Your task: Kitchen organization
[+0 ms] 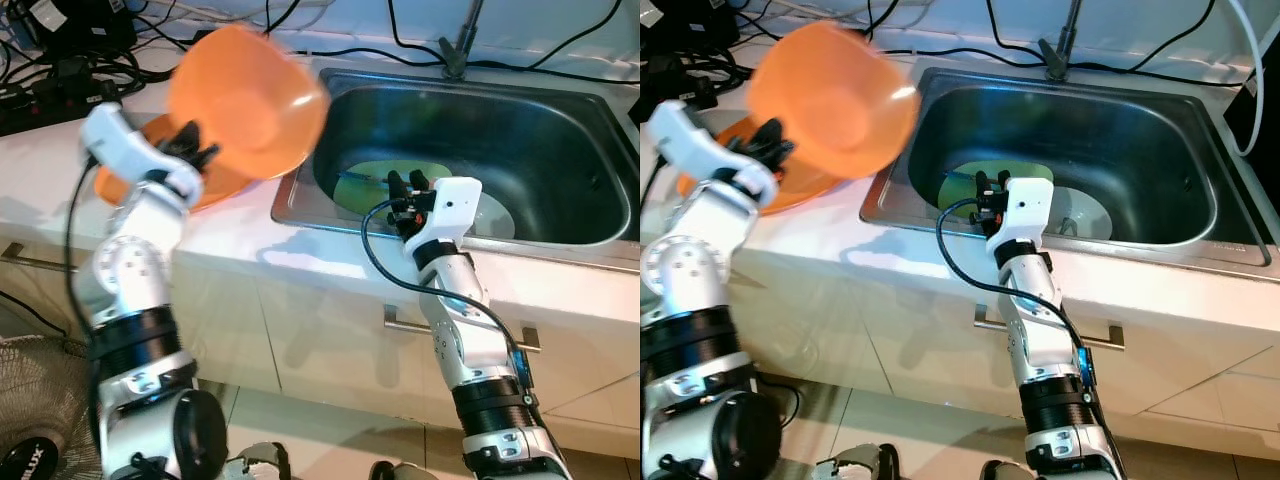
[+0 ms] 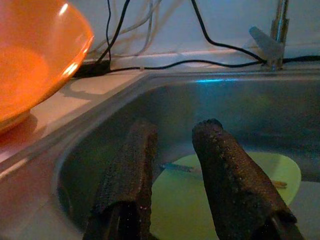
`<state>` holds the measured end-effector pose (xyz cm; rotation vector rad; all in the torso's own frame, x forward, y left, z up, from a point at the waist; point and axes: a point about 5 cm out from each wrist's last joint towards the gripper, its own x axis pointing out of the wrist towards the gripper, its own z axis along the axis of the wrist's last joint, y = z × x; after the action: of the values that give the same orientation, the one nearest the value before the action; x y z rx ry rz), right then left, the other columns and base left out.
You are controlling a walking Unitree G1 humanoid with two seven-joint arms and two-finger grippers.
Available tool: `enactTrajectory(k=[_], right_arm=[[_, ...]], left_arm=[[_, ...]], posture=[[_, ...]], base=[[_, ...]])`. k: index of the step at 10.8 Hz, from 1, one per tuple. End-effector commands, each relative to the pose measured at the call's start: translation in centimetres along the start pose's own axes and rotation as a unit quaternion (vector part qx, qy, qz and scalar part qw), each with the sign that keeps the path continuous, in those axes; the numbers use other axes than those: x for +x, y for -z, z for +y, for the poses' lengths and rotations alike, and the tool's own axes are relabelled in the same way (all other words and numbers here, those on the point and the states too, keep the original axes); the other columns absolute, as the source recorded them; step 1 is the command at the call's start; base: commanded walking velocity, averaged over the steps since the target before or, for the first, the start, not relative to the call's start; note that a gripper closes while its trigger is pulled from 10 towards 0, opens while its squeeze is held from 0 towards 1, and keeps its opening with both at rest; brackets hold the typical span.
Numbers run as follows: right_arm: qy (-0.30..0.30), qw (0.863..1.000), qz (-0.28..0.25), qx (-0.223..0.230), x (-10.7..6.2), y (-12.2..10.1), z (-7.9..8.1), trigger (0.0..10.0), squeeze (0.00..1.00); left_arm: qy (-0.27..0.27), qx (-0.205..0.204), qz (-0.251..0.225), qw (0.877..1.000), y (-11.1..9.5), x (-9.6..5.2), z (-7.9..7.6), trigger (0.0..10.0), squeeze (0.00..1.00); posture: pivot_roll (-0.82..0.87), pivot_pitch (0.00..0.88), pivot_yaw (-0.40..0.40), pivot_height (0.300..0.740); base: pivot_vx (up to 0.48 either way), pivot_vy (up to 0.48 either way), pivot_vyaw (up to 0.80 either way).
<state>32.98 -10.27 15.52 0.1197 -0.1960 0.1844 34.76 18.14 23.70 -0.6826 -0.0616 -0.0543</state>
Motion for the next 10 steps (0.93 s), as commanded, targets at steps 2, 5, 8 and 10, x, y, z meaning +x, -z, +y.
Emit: enactTrajectory(k=[2, 5, 8, 10], right_arm=[[-0.003, 1.0, -0.002, 0.007, 0.5, -0.5, -0.1, 10.0, 1.0], [-0.017, 0.998, -0.033, 0.056, 1.4, -2.8, 0.4, 10.0, 1.0], [-0.022, 0.989, -0.035, 0.142, 1.8, -3.7, 0.9, 10.0, 0.11], [-0.004, 0.973, -0.012, 0.23, 2.0, -3.3, 0.4, 10.0, 0.0]], left_arm=[[0.072, 0.048, -0.031, 0.996, 0.2, -0.2, -3.1, 10.0, 0.0], [0.112, 0.072, -0.022, 0.991, 2.9, -0.2, -5.3, 10.0, 0.0], [0.121, 0.084, -0.032, 0.989, 3.1, -0.2, -5.7, 10.0, 0.0], [0.132, 0.068, -0.039, 0.988, 3.1, -0.3, -5.8, 10.0, 0.0]], posture=[[0.1, 0.073, 0.017, 0.74], [0.09, 0.072, 0.022, 0.74], [0.08, 0.07, 0.026, 0.74], [0.08, 0.063, 0.024, 0.74]], base=[[0.0, 0.0, 0.0], [0.0, 0.0, 0.0], [0.0, 0.0, 0.0], [0.0, 0.0, 0.0]])
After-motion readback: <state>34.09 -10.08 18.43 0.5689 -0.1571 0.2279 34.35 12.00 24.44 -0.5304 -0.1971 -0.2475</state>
